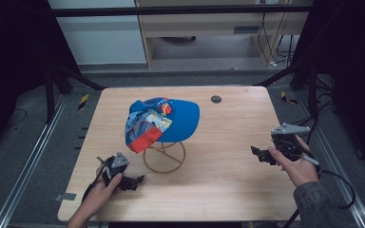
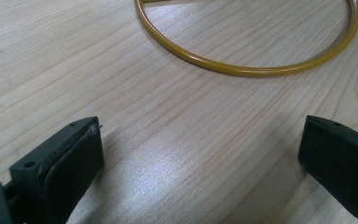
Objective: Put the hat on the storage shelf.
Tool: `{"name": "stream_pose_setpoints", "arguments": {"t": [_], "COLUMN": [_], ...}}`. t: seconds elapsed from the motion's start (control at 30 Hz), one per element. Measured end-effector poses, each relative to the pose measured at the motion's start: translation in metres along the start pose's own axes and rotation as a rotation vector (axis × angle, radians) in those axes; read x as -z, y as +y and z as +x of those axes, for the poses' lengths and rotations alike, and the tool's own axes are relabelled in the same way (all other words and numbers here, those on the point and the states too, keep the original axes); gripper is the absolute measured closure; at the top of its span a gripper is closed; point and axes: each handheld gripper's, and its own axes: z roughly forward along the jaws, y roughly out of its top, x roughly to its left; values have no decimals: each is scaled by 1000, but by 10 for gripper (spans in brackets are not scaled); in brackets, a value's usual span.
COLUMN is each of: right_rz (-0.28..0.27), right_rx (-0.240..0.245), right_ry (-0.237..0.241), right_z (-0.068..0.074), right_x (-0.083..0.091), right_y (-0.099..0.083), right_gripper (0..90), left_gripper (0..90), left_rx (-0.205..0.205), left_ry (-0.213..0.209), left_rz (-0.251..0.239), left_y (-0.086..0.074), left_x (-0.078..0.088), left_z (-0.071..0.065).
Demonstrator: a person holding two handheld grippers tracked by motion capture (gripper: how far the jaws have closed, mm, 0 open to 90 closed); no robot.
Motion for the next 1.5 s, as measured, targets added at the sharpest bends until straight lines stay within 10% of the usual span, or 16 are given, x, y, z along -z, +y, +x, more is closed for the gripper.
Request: {"name": "stream_pose_setpoints", "arguments": {"t": [1.5], "right_rz": [88], "right_rx": [-25], "right_ry": [54], "right_z": [50], "right_x": [-78], "right_y": [-53], "right_gripper": [84], "left_gripper": [0], "left_rx": [0], "left_ry": [0], "left_rz": [0], "left_y": [0], "left_x": [0], "left_z": [0]}}
